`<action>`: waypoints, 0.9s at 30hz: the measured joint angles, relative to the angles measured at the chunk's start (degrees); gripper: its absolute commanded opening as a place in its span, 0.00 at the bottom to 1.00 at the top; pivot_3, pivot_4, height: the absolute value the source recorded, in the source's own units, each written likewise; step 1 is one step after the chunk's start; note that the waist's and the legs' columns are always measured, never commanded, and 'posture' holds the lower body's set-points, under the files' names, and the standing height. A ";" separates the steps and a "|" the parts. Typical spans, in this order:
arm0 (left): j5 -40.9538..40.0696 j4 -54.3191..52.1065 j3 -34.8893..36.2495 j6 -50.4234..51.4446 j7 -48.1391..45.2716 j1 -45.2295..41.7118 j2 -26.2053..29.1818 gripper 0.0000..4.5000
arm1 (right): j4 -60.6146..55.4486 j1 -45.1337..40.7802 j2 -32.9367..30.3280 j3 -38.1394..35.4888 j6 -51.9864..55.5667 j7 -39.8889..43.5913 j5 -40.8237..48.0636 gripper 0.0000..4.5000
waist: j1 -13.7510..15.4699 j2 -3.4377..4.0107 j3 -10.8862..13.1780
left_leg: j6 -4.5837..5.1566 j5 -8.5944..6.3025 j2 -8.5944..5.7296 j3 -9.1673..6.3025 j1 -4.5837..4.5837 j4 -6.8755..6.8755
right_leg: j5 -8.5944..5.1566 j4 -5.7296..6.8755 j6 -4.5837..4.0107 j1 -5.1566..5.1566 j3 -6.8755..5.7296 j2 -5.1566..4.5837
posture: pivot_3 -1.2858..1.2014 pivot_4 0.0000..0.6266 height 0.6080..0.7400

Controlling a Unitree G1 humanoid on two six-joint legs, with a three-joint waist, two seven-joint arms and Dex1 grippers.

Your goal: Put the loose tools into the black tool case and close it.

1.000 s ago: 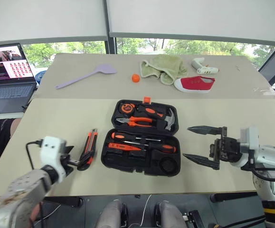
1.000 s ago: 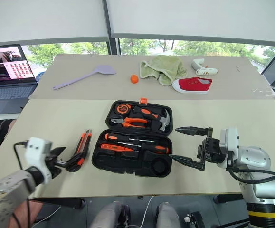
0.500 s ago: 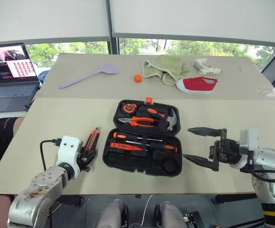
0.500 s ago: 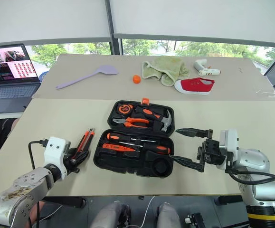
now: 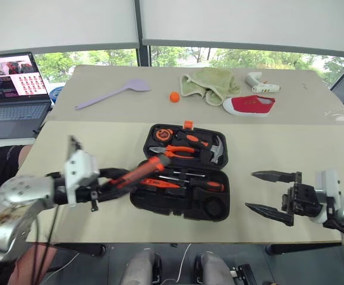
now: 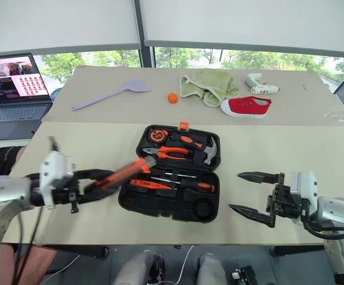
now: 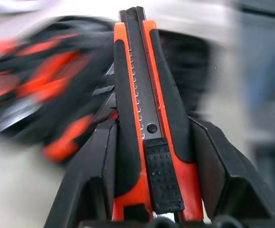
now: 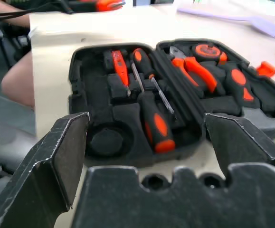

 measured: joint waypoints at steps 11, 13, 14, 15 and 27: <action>15.25 14.69 -16.55 -14.12 -8.89 -13.15 -4.23 0.39 | -16.24 15.68 0.82 -9.01 6.70 -5.83 4.79 1.00 | -0.07 -0.02 0.01 | 0.67 0.30 0.16 -0.02 -0.17 0.03 | -0.03 -0.01 -0.03 -0.12 0.15 0.30 | 0.52 0.24 1.00; 15.86 16.04 -18.08 -14.93 -9.75 -13.57 -5.58 0.39 | -18.34 17.12 0.86 -9.69 7.83 -6.81 5.32 1.00 | -0.06 -0.02 0.01 | 0.71 0.28 0.16 -0.03 -0.20 0.07 | -0.03 -0.03 -0.01 -0.13 0.16 0.30 | 0.52 0.24 1.00; 15.91 16.32 -18.40 -15.02 -9.93 -13.61 -5.97 0.39 | -18.86 17.31 0.86 -9.71 8.19 -7.03 5.61 1.00 | -0.06 -0.03 0.02 | 0.72 0.28 0.16 -0.04 -0.23 0.08 | -0.03 -0.03 -0.01 -0.14 0.16 0.30 | 0.52 0.24 1.00; 16.14 16.70 -18.54 -15.23 -10.06 -14.07 -6.48 0.39 | -19.34 17.54 0.87 -9.82 8.48 -7.26 6.01 1.00 | -0.06 -0.03 0.01 | 0.72 0.29 0.16 -0.05 -0.22 0.09 | -0.03 -0.02 -0.01 -0.13 0.16 0.30 | 0.52 0.24 1.00; 18.37 17.47 -19.18 -15.75 -8.63 -14.53 -8.71 0.39 | -21.32 16.97 0.92 -9.26 10.11 -10.66 6.55 1.00 | 0.49 0.04 -0.04 | 1.14 0.12 0.13 -0.21 -0.17 0.30 | 0.03 -0.04 0.11 0.02 0.15 0.20 | 0.52 0.24 1.00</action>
